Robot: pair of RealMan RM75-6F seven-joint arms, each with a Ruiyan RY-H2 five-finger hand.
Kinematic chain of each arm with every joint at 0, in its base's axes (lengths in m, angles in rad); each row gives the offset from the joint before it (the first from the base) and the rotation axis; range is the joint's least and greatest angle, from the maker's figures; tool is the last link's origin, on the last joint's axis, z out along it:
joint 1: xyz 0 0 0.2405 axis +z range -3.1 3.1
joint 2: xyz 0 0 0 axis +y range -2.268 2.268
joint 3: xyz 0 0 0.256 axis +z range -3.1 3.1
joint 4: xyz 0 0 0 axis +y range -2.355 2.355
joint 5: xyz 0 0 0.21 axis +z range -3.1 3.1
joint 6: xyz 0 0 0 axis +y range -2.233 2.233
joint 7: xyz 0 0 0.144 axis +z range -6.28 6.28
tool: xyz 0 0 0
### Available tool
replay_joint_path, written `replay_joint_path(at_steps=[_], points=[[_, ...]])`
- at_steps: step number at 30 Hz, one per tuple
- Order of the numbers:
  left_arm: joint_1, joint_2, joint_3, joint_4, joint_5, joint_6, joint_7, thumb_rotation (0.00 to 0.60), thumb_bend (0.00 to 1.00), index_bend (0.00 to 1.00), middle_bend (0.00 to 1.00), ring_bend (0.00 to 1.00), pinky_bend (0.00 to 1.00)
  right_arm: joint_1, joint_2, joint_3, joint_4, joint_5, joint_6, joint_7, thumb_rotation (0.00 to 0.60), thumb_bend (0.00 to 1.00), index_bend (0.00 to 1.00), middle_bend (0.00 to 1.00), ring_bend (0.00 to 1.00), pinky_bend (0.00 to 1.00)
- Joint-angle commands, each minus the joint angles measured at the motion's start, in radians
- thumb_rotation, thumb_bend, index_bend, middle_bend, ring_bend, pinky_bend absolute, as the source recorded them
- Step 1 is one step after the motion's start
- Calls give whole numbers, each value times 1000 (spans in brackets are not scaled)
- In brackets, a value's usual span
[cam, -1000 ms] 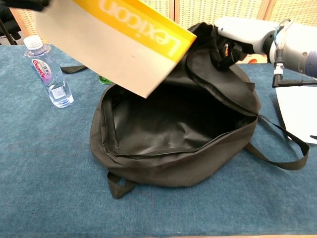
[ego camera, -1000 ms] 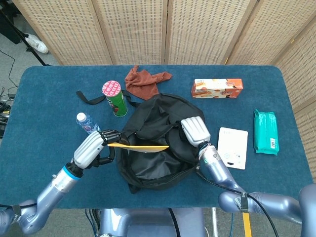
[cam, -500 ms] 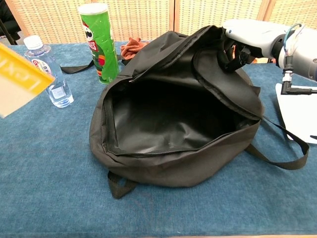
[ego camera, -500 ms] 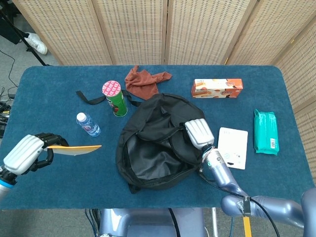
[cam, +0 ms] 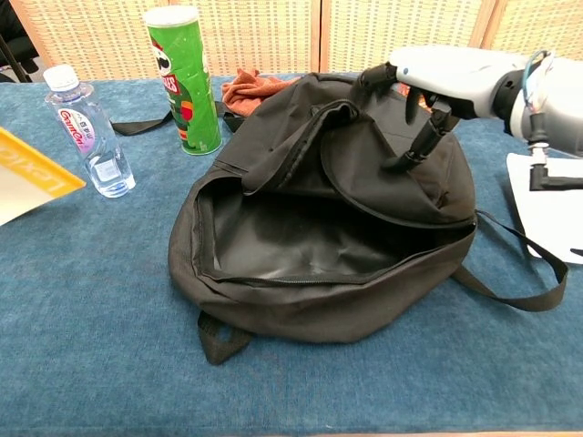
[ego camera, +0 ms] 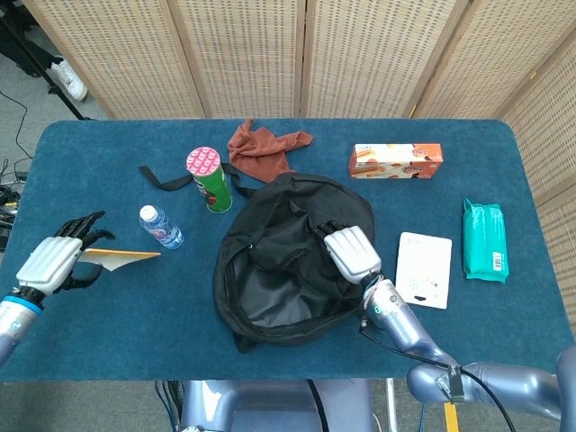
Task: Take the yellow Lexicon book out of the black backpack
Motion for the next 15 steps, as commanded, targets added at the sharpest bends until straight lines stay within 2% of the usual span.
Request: replay_joint_path(at_steps=[1,4,8,11,15], points=[[11,-56,-66,16,-32,60,20,600,114,0,0,0,0,-13,38,-18,-30,-73,17,-15,600,0,99,0,0,168],[22,-52,-83,11,-14,89,-14,600,63,0,0,0,0,-27,53,-21,-45,-97,32,-6,600,0,92,0,0,163],[39,-17,-98,-20,5,111,-68,600,55,0,0,0,0,-52,95,-27,-76,-142,54,26,600,0,92,0,0,162],[62,18,-111,-42,32,142,-136,600,55,0,0,0,0,-83,151,-34,-102,-194,81,68,600,0,92,0,0,162],[106,52,-115,-76,55,203,-161,600,55,0,0,0,0,-141,246,-52,-120,-270,134,136,600,0,92,0,0,161]])
